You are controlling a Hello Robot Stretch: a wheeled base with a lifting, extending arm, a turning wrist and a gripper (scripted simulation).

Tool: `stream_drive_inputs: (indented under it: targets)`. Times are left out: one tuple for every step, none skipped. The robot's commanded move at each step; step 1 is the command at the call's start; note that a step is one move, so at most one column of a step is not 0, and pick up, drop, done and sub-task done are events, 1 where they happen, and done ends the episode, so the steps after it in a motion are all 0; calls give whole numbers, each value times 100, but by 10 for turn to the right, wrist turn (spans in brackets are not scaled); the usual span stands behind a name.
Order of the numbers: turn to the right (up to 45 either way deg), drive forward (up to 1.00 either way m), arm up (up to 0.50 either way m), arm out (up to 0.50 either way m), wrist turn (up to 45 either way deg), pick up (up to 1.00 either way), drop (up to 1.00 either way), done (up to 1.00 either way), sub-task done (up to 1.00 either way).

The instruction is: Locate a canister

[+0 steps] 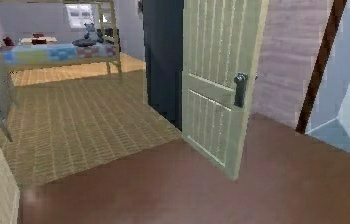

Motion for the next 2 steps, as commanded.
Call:
stream_drive_inputs:
  targets:
    - [450,0,0,0,0,0,0,0,0]
    - [90,0,0,0,0,0,0,0,0]
